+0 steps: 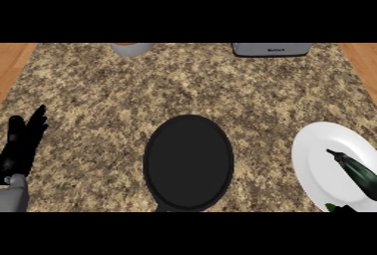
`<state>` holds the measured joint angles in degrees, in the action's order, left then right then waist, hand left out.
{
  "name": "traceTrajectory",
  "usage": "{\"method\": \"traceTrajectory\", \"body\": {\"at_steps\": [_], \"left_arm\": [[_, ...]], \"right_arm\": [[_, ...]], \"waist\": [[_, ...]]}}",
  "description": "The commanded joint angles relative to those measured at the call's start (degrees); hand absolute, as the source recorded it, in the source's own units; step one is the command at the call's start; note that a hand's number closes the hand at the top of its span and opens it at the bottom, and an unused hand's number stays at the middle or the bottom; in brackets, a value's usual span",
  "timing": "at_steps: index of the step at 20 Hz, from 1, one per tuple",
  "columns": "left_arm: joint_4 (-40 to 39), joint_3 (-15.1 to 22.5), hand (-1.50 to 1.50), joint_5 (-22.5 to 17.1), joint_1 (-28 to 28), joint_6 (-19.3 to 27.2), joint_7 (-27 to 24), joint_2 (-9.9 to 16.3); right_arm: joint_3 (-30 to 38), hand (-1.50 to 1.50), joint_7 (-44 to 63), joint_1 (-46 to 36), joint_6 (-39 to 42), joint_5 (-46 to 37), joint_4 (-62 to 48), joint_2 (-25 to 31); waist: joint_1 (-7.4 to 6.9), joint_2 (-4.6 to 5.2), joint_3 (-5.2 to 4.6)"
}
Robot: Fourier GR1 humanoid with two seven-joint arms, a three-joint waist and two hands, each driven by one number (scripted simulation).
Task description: Pick the lemon from the plate and place it in the pan
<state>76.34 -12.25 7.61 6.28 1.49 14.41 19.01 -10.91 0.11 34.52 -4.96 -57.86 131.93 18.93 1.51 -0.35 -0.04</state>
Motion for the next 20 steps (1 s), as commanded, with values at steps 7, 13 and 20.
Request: {"method": "traceTrajectory", "body": {"at_steps": [7,13,20], "left_arm": [[-1.33,2.48,0.00,2.64,4.55,1.87,2.25,-2.81],[-1.47,2.02,0.00,1.42,3.88,0.25,0.49,-2.92],[0.00,-0.87,0.00,-0.29,-0.48,-2.20,-1.73,-0.18]], "right_arm": [[-14.97,1.50,15.20,-13.69,8.18,-8.32,1.29,-11.95],[-15.41,1.50,22.54,-31.21,5.66,-4.28,-16.22,-18.72],[-16.02,1.50,30.30,-47.66,-5.93,1.66,-38.82,-18.89]], "waist": [[-1.43,0.44,-0.02],[-2.07,0.53,0.03],[-2.61,0.53,0.05]]}}
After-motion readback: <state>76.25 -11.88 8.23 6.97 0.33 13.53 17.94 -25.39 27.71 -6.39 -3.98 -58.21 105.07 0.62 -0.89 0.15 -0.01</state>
